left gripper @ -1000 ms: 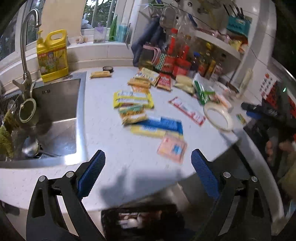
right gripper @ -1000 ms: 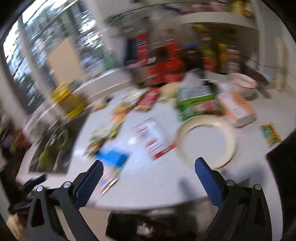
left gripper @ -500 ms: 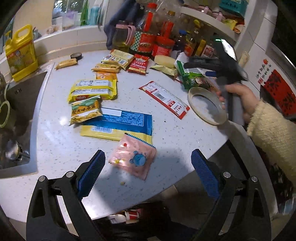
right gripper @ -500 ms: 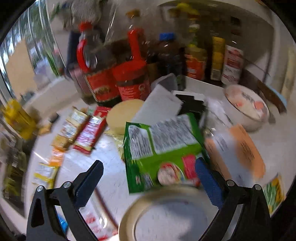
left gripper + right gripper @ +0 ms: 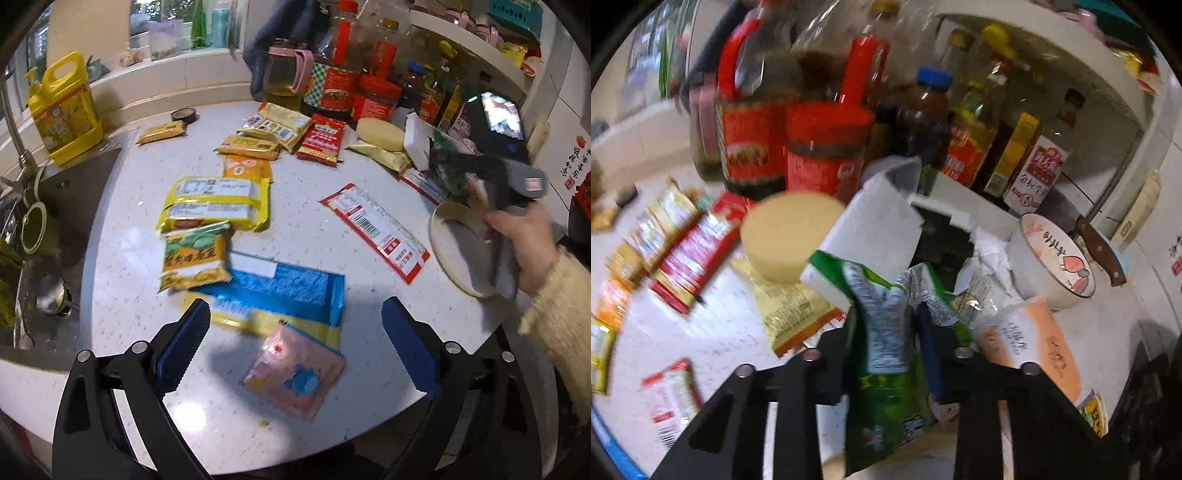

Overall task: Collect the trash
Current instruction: 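Grasp the green snack bag on the counter with the right gripper, then grasp the white foam block with the left gripper while the right holds the green bag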

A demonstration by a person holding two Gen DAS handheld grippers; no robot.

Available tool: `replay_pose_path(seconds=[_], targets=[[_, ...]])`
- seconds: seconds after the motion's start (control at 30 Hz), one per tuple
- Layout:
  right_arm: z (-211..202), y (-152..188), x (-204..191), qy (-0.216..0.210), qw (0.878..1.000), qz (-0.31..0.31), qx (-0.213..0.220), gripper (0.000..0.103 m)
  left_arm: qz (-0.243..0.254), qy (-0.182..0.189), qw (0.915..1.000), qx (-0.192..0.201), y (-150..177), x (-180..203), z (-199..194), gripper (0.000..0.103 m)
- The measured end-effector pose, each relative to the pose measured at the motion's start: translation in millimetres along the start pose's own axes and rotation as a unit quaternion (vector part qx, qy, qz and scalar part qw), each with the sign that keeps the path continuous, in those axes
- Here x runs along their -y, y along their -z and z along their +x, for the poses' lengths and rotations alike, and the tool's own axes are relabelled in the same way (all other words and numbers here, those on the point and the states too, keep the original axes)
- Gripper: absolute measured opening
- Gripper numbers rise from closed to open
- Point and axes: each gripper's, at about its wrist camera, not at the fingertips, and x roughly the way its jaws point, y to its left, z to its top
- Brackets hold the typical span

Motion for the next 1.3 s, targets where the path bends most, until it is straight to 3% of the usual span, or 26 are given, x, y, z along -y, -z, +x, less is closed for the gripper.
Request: replay_pose_path(seconds=[0.13,0.23,0.3,0.4,0.53,0.77,0.8,0.83,0.87,0.9,1.0,1.17,1.3], targets=[[-57.9,-10.5,42.0,-0.058,0.995,0.070,0.049,0.023,0.021,0.034,0.9991,0.009,-20.6,16.9,11.8,0.092],[-93.3,-12.5,74.9,-0.098,0.987,0.110,0.070,0.021,0.044,0.107,0.9931,0.021,-55.2,42.2,29.5,0.092],[-110.4,-10.1,87.8,-0.113,0.983,0.118,0.079,0.021,0.054,0.170,0.9838,0.020,-85.7,63.2,49.4,0.092],[-128.4,-6.1,106.1,-0.129,0.978,0.134,0.088,0.021,0.061,0.213,0.9751,0.009,-126.6,92.6,83.2,0.092],[-145.0,0.7,122.9,-0.135,0.974,0.150,0.101,0.021,0.045,0.220,0.9742,-0.018,-166.0,118.3,135.1,0.092],[-147.7,7.9,138.8,-0.142,0.972,0.157,0.104,0.021,0.055,0.157,0.9833,-0.075,-200.0,160.3,204.4,0.090],[-146.7,8.2,139.1,-0.141,0.972,0.154,0.105,0.021,0.060,0.158,0.9827,-0.077,-201.5,166.3,209.1,0.087],[-145.3,8.9,139.9,-0.143,0.972,0.154,0.104,0.021,0.067,0.158,0.9821,-0.079,-201.8,170.2,211.1,0.070],[-144.0,10.1,140.6,-0.146,0.972,0.156,0.102,0.021,0.073,0.157,0.9815,-0.081,-203.0,174.4,213.7,0.040],[-140.7,10.7,141.6,-0.152,0.970,0.160,0.098,0.021,0.080,0.146,0.9825,-0.084,-203.8,179.0,216.9,0.033],[-138.0,12.7,143.2,-0.157,0.969,0.167,0.098,0.021,0.059,0.174,0.9782,-0.097,-204.5,176.3,224.2,0.027],[-143.6,14.8,144.3,-0.152,0.969,0.164,0.108,0.021,0.056,0.193,0.9770,-0.072,-202.6,169.9,207.8,0.018],[-146.9,14.9,144.6,-0.154,0.967,0.167,0.113,0.021,0.061,0.200,0.9769,-0.046,-203.3,164.3,186.2,0.017]])
